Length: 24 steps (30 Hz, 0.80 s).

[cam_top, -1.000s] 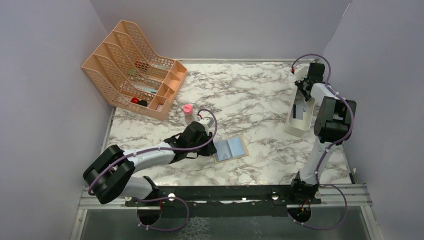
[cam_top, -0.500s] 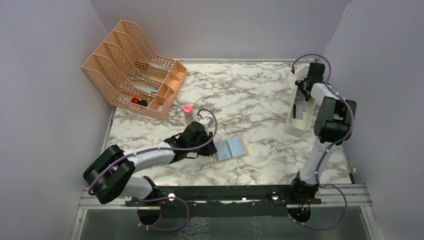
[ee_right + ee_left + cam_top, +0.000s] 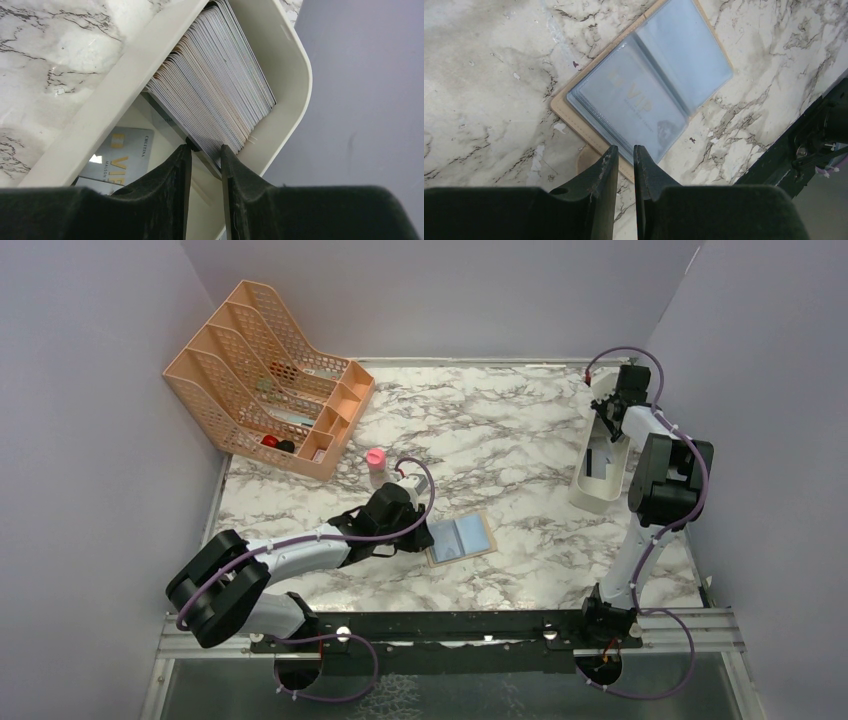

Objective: Put the credit cards into the card holder
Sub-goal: Pick up the credit card from the storage box.

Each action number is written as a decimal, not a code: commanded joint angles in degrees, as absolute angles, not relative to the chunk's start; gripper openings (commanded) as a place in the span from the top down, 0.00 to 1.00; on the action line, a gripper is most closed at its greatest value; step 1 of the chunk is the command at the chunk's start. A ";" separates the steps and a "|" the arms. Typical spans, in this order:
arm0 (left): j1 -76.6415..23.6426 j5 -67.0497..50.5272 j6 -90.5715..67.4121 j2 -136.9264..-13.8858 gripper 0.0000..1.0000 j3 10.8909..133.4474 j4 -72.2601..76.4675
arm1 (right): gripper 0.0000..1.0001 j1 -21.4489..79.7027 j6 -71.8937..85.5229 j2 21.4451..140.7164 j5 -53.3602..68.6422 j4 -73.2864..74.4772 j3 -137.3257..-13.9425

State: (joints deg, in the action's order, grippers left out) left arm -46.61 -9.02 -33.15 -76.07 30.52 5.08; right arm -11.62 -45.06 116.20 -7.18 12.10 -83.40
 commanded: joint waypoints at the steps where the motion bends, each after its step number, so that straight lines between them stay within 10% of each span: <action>1: -46.70 -10.20 -32.84 -75.41 0.79 30.14 6.94 | 0.69 -11.78 -43.98 113.30 -7.59 9.99 -84.03; 11: -46.72 -10.26 -33.05 -75.41 0.79 29.80 7.47 | 0.69 -11.78 -43.60 112.58 -6.33 11.20 -84.15; 24: -46.73 -10.47 -33.51 -74.94 0.79 29.60 7.86 | 0.95 -10.52 -37.74 107.85 -4.81 20.67 -82.62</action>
